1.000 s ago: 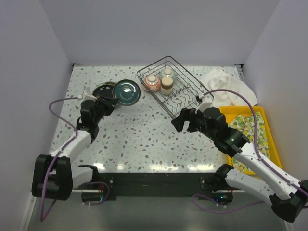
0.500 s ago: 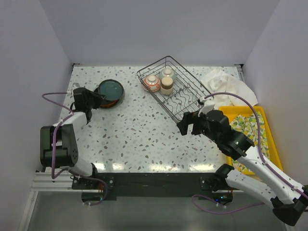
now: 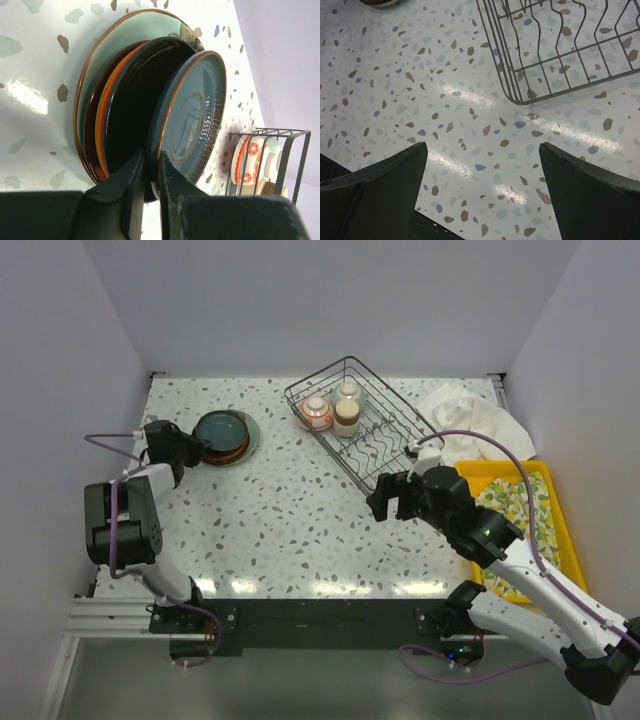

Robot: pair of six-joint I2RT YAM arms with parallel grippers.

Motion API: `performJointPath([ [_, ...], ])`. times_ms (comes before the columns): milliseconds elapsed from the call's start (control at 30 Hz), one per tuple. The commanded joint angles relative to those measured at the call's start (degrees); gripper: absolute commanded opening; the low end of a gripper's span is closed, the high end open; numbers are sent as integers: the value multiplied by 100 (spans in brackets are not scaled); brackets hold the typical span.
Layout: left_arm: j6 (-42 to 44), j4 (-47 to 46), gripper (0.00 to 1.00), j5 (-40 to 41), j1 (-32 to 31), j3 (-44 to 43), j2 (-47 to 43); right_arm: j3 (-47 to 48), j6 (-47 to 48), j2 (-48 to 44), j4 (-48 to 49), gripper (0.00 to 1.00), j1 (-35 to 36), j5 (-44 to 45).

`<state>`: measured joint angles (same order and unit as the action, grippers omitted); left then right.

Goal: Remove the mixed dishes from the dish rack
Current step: Place the plate at the center of the board.

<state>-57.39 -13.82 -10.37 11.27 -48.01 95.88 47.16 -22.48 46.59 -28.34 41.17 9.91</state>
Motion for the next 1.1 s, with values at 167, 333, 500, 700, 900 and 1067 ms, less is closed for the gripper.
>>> performJointPath([
  [167,377,-156,19,-325,165,-384,107,294,7,35,65,98,-21,37],
  [333,640,187,37,-360,156,-508,63,347,7,78,74,98,-12,37],
  [500,1053,625,47,-334,157,-674,-51,382,-2,122,100,98,-12,11],
  [700,1581,1179,57,-246,156,-894,-227,408,-20,122,136,98,-12,-24],
  [900,2126,1838,73,-299,157,-1167,-280,444,-28,158,179,98,-12,-86],
  [1067,2662,2260,88,-334,156,-1403,-359,514,-20,202,197,98,-21,-51],
])
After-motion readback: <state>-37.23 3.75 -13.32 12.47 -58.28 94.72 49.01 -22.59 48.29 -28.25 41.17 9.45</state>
